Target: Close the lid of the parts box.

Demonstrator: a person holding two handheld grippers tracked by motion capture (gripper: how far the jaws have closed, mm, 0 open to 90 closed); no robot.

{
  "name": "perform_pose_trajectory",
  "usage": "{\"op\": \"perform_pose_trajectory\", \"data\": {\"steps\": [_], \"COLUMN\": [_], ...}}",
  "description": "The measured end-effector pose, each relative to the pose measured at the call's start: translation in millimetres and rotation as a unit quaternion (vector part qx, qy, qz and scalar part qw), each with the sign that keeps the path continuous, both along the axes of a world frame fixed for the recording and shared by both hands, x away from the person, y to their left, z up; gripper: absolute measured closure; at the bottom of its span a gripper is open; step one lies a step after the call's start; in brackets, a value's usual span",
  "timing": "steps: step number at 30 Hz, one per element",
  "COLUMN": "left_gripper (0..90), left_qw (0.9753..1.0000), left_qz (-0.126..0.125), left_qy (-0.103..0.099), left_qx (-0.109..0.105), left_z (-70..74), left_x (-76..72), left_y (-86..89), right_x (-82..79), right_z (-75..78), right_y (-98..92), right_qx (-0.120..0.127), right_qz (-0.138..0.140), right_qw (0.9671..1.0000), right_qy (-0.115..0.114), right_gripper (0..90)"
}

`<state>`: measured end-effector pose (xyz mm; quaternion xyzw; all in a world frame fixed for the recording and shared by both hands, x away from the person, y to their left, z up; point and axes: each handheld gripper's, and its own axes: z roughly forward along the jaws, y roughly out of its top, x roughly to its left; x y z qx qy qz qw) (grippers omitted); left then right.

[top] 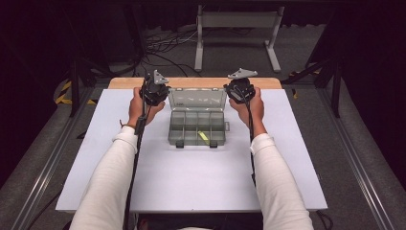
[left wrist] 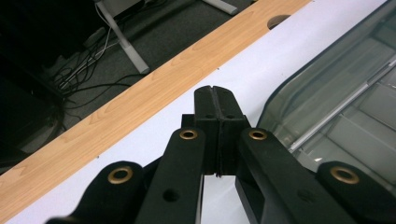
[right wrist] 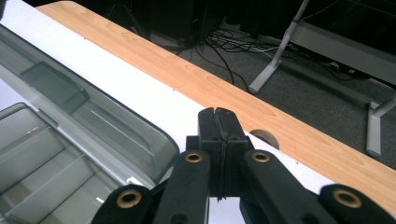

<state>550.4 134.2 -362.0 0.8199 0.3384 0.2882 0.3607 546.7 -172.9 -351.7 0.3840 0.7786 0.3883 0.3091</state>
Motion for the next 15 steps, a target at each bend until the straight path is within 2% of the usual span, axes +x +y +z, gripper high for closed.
{"op": "perform_pose_trajectory", "data": {"steps": [7,12,15], "left_gripper": [89.6,89.6,89.7], "left_qw": [1.0,1.0,0.9999], "left_qz": [-0.005,-0.006,-0.006], "left_qy": [-0.001,-0.001,-0.003], "left_qx": [0.004,0.001,0.008], "left_z": [-0.6,-1.6,-1.5], "left_x": [-5.7,-10.1,-11.7], "left_y": [0.9,0.9,1.2], "right_x": [-5.8,-9.1,-11.3], "right_z": [-0.8,-1.2,-1.6], "right_y": [-0.5,-0.2,0.4], "right_qx": [0.008,0.003,0.002], "right_qz": [0.003,0.003,0.003], "right_qw": [1.0,1.0,1.0], "right_qy": [0.002,0.0,-0.001], "right_gripper": [90.0,90.0,90.0]}}
